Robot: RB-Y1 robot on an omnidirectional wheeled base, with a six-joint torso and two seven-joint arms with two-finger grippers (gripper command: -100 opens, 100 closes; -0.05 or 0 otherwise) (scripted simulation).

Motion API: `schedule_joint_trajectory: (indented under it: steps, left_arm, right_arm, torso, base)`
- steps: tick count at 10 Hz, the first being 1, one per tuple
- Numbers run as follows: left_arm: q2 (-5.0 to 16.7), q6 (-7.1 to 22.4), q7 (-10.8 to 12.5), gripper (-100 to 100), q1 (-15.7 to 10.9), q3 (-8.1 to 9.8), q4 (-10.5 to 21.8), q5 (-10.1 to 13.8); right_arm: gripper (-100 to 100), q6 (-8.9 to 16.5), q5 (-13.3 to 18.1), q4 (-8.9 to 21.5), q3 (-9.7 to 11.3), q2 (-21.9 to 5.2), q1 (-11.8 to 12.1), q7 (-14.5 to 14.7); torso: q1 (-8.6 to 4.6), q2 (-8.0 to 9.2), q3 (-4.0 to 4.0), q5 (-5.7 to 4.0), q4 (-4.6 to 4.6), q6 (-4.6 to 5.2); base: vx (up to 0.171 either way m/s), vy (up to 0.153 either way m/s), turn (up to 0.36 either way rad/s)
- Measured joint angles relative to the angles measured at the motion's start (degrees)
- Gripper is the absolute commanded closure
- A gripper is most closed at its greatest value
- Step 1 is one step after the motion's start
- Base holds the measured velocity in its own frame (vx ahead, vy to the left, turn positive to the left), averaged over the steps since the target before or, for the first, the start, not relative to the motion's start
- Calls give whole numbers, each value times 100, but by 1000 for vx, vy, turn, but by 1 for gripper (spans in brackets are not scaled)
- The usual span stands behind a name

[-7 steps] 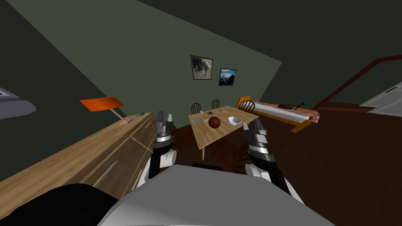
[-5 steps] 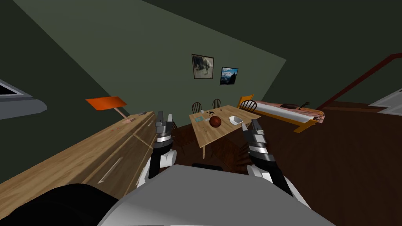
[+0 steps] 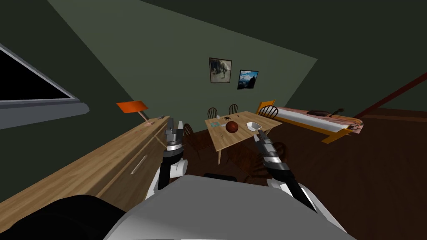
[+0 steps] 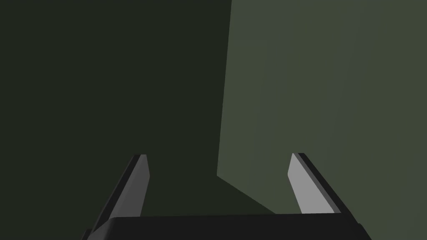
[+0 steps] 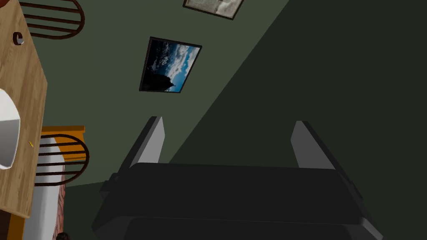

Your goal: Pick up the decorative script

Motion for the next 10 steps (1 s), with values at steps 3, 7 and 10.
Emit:
schedule_joint_trajectory:
  steps: [3,7,10]
  left_arm:
    - [0,0,0,0,1,0,0,0]
    - [1,0,0,0,2,1,0,0]
    - [0,0,0,0,2,1,0,0]
  right_arm:
    - [-100,223,135,203,20,-478,9,38]
    - [-100,502,340,482,91,-1066,49,96]
    - [-100,756,523,767,180,-1527,38,130]
  torso:
    - [-7,-27,-15,-2,-6,0]
    - [-18,-43,-24,-3,-9,3]
    - [-7,-42,-23,0,-8,4]
  base:
    - [-92,73,146]
    - [-55,54,96]
    - [-45,85,131]
